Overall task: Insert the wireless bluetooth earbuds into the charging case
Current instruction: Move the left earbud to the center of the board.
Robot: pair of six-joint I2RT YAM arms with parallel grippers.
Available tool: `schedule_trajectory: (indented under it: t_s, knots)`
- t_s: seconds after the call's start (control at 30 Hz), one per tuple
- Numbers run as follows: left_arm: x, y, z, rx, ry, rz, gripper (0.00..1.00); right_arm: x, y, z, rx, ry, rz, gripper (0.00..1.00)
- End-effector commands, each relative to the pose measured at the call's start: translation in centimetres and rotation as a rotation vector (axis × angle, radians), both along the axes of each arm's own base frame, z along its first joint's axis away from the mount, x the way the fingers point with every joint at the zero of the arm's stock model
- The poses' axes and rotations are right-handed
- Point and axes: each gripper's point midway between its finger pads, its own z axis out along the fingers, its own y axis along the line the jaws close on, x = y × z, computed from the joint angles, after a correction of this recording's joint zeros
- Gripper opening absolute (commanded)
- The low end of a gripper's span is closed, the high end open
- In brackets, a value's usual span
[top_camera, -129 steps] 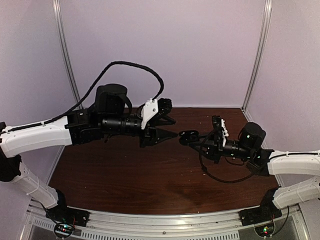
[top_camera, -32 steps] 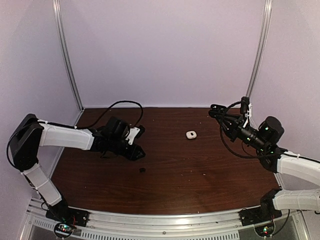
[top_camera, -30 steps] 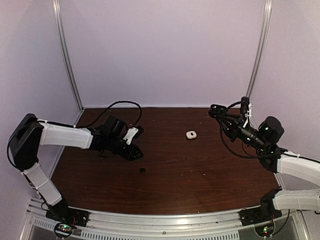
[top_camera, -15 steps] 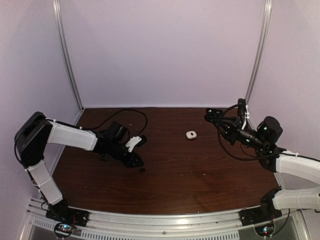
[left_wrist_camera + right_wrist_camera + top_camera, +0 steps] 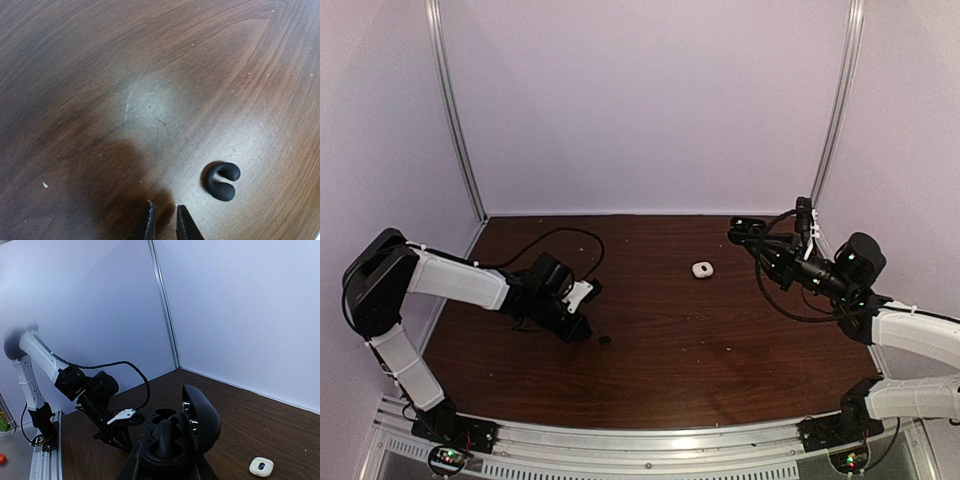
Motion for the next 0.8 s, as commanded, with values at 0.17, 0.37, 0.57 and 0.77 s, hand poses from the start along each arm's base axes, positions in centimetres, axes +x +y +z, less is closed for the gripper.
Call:
schedule_trajectory:
  t_s: [0.17, 0.37, 0.57, 0.77]
  knots:
    - [-1.7, -3.7, 0.1, -0.008, -0.021, -0.136, 0.15, -0.3, -0.1, 1.3, 0.027, -0.035, 0.007, 0.0]
    - [-4.0, -8.2, 0.0, -0.034, 0.021, -0.23, 0.14, -0.2, -0.2, 1.4, 0.025, -0.032, 0.002, 0.0]
    - [-5.1, -12.9, 1.6, -0.122, 0.04, -0.308, 0.14, -0.2, -0.2, 1.4, 0.032, -0.029, 0.001, 0.0]
    - [-4.5, -12.9, 2.9, -0.11, 0.001, -0.328, 0.14, -0.3, -0.3, 1.6, 0.028, -0.033, -0.002, 0.0]
